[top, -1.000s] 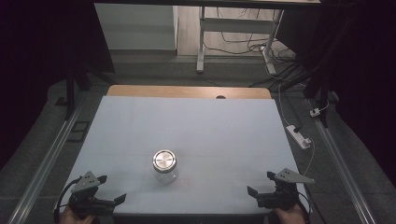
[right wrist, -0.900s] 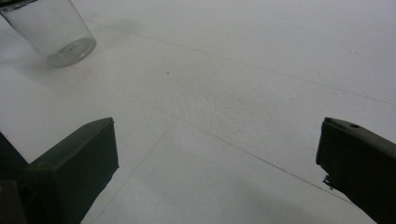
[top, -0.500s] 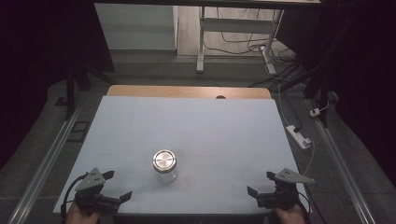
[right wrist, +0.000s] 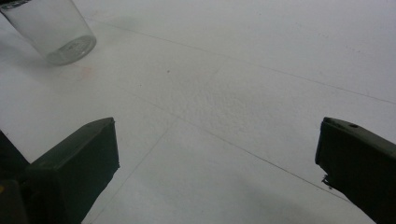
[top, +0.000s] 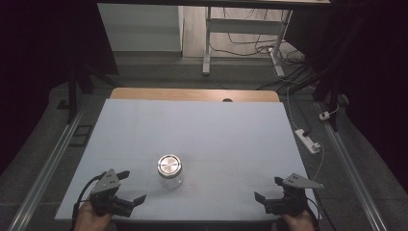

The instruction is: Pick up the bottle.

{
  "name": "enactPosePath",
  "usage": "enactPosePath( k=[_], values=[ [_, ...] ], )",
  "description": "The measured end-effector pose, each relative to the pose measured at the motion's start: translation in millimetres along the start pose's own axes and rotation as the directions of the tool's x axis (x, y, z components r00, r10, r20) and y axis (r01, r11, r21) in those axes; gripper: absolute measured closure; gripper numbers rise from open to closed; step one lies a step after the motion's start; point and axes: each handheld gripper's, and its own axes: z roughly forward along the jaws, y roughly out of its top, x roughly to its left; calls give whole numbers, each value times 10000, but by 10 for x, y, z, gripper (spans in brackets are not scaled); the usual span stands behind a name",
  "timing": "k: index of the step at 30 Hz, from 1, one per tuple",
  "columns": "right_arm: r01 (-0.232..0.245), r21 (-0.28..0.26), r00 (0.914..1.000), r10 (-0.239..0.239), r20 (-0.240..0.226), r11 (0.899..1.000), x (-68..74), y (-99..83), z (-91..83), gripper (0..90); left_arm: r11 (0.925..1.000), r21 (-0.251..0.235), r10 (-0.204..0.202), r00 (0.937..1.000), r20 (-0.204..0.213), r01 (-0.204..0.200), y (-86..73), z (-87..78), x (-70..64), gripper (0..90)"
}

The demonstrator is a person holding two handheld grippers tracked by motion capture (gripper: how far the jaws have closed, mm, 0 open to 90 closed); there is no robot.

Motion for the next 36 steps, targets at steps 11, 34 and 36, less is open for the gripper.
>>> enactPosePath(
  k=[11, 34, 36],
  values=[
    [38, 47, 10000, -38, 1, 10000, 1, 4, 8, 0, 10000, 38, -24, 9997, 229, 23, 125, 233, 16, 0],
    [85, 154, 10000, -85, -21, 9998, 6, 7, 17, 0, 9966, 430, 667, 9949, 754, -701, 466, 717, -46, 0],
    [93, 162, 10000, -93, -16, 9998, 7, 8, 18, 0, 9967, 404, 671, 9941, 850, -707, 483, 755, -43, 0]
  ],
)
